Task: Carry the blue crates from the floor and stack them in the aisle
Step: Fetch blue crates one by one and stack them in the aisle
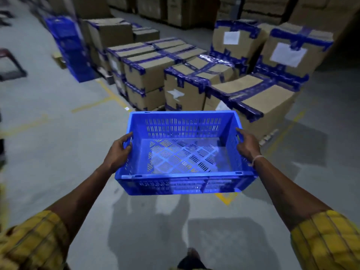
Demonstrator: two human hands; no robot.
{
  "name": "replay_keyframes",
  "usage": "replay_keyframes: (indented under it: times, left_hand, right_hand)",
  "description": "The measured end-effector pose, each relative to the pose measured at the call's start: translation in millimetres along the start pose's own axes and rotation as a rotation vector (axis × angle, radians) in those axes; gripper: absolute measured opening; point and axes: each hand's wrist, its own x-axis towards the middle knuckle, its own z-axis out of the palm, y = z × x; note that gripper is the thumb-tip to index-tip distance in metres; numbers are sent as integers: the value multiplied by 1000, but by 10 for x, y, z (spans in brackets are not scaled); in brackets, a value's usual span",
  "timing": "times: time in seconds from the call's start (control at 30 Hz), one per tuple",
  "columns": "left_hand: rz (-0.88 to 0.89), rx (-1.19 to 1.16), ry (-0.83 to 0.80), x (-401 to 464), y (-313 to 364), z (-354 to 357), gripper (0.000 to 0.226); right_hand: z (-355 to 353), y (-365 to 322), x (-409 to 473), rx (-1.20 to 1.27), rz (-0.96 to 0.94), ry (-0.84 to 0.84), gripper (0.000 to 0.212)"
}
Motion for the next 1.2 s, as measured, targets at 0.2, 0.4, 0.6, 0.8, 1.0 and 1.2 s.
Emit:
replay_keyframes:
  times: [0.2, 0.4, 0.6, 0.8, 1.0, 1.2]
  left_hand:
    - [-63, 32, 194, 323, -36, -416, 48]
    - [-149, 6, 344, 645, -270, -981, 50]
    - [-196, -2, 451, 1277, -802, -1794, 50]
    - [-186, 15, 484, 2147, -1356, -2778, 50]
    - [-187, 72, 496, 3052, -1707, -3782, 57]
    - [-205, 83, 513, 4008, -2151, -4472, 56]
  right_hand:
    - [366, -937, 987, -67, -181, -108, 71]
    - [1059, -1881, 1808, -18, -304, -220, 74]
    - [2022, -2927, 2395, -8, -406, -283, 73]
    - [2955, -4080, 2934, -20, -457, -321, 73]
    - [3700, -5060, 3448, 30, -443, -313, 72]
    - [4485, -5913, 4212, 111, -413, -366, 72]
